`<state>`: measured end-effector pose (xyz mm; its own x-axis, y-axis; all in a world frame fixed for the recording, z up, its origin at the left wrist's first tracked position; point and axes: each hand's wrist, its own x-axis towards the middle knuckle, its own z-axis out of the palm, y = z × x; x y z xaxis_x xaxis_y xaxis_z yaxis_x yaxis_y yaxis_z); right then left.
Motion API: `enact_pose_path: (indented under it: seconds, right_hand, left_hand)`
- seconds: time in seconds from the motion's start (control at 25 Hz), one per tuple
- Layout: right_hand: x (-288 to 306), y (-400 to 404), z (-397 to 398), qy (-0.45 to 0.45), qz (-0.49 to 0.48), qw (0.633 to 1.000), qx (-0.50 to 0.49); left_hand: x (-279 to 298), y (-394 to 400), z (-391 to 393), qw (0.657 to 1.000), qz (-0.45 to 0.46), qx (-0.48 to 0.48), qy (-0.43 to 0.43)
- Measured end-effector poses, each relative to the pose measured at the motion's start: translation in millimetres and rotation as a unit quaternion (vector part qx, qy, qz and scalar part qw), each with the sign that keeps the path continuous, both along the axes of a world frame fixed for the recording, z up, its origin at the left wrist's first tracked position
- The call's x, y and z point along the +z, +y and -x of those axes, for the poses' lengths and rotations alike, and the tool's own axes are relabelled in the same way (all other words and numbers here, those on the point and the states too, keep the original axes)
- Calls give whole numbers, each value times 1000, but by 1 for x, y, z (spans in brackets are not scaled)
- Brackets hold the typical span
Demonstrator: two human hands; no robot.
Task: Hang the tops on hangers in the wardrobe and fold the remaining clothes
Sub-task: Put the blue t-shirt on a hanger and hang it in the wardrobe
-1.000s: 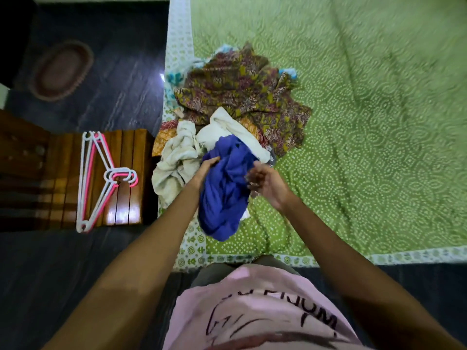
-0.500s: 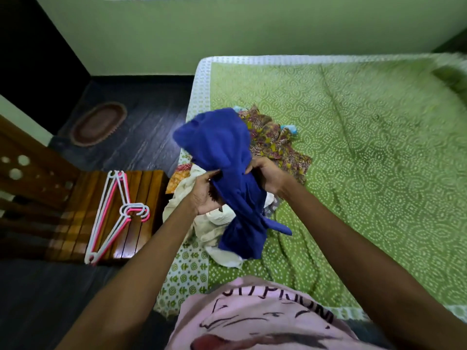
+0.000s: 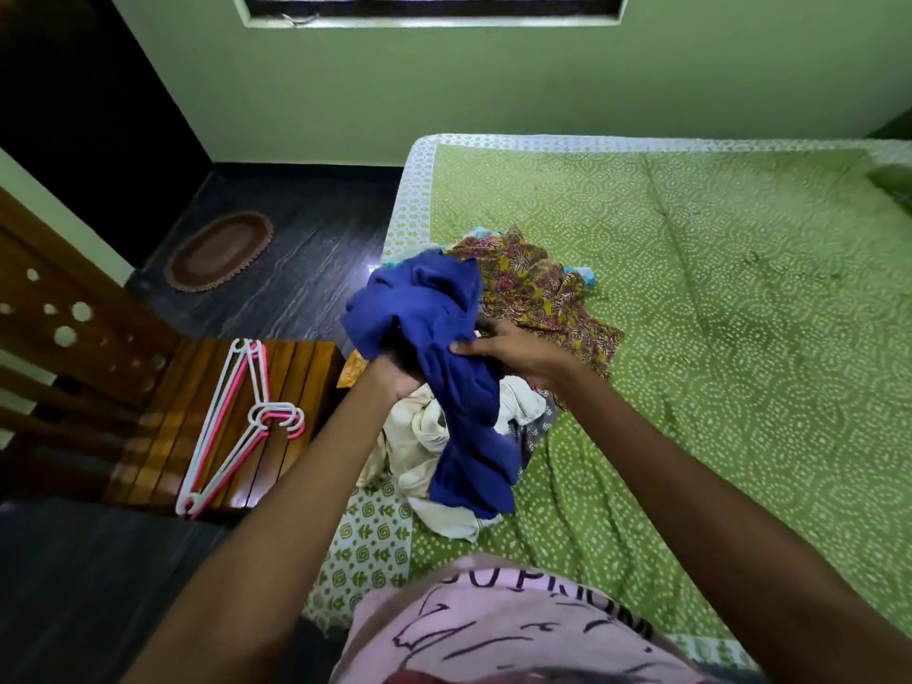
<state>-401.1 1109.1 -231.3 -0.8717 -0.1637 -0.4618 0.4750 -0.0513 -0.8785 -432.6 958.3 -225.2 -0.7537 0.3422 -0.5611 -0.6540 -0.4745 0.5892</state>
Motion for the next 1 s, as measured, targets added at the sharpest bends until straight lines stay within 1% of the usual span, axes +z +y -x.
enact_pose_path:
  seconds: [0.04,0.08,0.12,0.16,0.2,0.24,0.28,0.32,0.36,0.4,0.44,0.48,0.56,0.64,0.68,0.76,0.8,0.84,0.92,0.96,1.0]
  right_hand:
    - [-2,-2,1,4,-11,1000,-1]
    - [-4,-4,2,4,-2,1000,-29]
    - [-6,-5,3,-8,24,997,-69]
    - [-7,-6,3,-32,71,990,-117]
    - [-9,-6,4,-57,129,975,-170]
    - [-10,-6,5,-67,181,956,-219]
    - [-13,-5,7,-51,202,944,-257]
    - [-15,-3,8,-10,179,945,-274]
    - [-15,-3,8,36,128,955,-264]
    - [-12,-6,7,73,77,969,-225]
    - [-9,-9,6,93,43,979,-179]
    - [-7,-11,5,98,37,982,-155]
    - [-2,-12,6,97,60,976,-188]
    - [0,-10,8,87,83,970,-213]
    - [1,-7,8,85,72,974,-195]
    - [4,0,8,84,57,981,-168]
    - [7,8,8,74,65,979,-179]
    - [10,19,8,58,87,976,-193]
    - [21,48,8,16,144,972,-185]
    - [30,61,5,-4,144,976,-164]
    - [38,69,1,-18,131,981,-140]
  left_hand:
    - [0,1,4,1000,5,-5,-1]
    - [-1,3,7,1000,15,-24,-3]
    - [-6,5,10,998,37,-45,-2]
    - [-12,5,10,997,64,-51,-2]
    - [-18,6,9,996,82,-41,-12]
    - [-26,7,5,997,69,-16,-25]
    - [-32,7,0,999,39,13,-33]
    - [-36,6,-3,999,12,32,-24]
    - [-35,6,-7,1000,-5,26,2]
    - [-32,7,-8,999,3,4,37]
    - [-30,10,-7,996,40,-21,77]
    - [-26,15,-6,991,69,-34,110]
    - [-21,21,-3,981,123,-18,148]
    - [-14,24,0,973,138,-31,183]
    - [-9,25,3,970,135,-55,196]
    - [5,23,7,971,122,-81,187]
    - [11,16,11,974,118,-79,176]
    - [16,6,17,975,126,-82,165]
    - [28,-16,28,966,164,-131,153]
    - [37,-25,30,957,190,-150,160]
    - [41,-30,35,957,194,-135,169]
